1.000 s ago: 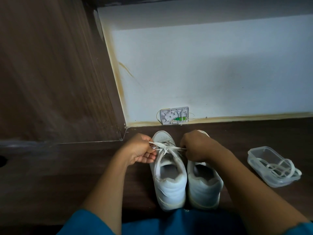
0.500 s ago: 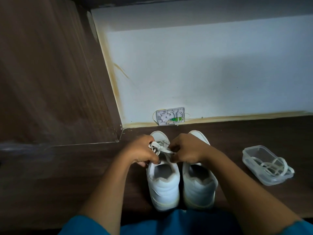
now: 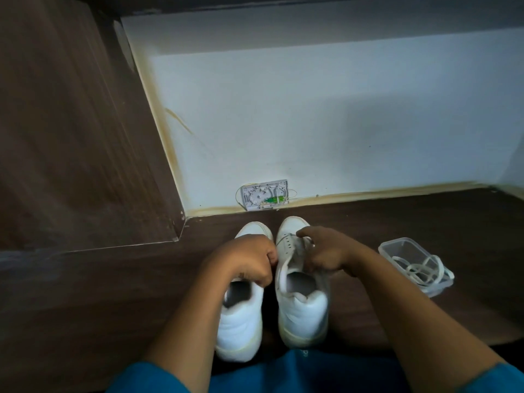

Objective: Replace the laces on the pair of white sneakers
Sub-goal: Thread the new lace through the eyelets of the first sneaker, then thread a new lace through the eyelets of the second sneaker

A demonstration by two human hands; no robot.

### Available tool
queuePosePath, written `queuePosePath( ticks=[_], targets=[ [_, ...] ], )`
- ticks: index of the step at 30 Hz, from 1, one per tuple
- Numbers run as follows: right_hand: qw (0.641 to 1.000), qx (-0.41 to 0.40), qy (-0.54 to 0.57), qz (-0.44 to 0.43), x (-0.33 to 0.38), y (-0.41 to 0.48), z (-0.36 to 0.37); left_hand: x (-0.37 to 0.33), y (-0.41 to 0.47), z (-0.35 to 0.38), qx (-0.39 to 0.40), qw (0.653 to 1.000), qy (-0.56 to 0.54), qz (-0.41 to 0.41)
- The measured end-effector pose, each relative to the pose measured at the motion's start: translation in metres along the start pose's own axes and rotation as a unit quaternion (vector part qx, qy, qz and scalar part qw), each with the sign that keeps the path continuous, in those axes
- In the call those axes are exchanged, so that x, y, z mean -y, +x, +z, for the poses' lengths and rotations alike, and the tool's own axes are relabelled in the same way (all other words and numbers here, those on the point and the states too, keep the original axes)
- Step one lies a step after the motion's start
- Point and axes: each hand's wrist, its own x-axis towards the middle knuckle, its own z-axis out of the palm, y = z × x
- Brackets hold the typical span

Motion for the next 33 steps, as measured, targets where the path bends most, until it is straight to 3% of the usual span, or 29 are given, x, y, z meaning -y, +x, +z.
queuePosePath(
  ticks=[5,9,12,15,18,22,29,33],
  targets=[
    [0.999,0.017,0.021,-0.040,0.004,0.005,0.010,0.006,-0.001,-0.001,-0.043,0.995,-0.089,-0.024],
    [0.996,0.023,0.076,-0.026,0.002,0.007,0.000,0.004,0.004,0.002,-0.082,0.984,-0.156,0.011],
    [0.996,-0.090,-0.005,0.003,-0.010,0.006,-0.021,-0.003,0.013,0.009,-0.190,0.978,-0.077,0.036],
    [0.945,-0.211,-0.177,0.175,-0.031,-0.006,-0.041,-0.023,0.016,0.013,-0.248,0.954,-0.120,0.119],
    [0.920,-0.215,-0.179,0.275,-0.054,-0.017,-0.058,-0.055,0.019,0.022,-0.223,0.950,-0.131,0.177],
    [0.907,-0.242,-0.150,0.311,-0.075,-0.028,-0.069,-0.108,0.043,0.046,-0.173,0.958,-0.102,0.206],
    [0.903,-0.209,-0.141,0.348,-0.105,-0.039,-0.073,-0.174,0.090,0.089,-0.090,0.978,-0.093,0.165],
    [0.909,-0.198,-0.111,0.350,-0.120,-0.036,-0.070,-0.184,0.109,0.105,-0.086,0.982,-0.093,0.141]
  ],
)
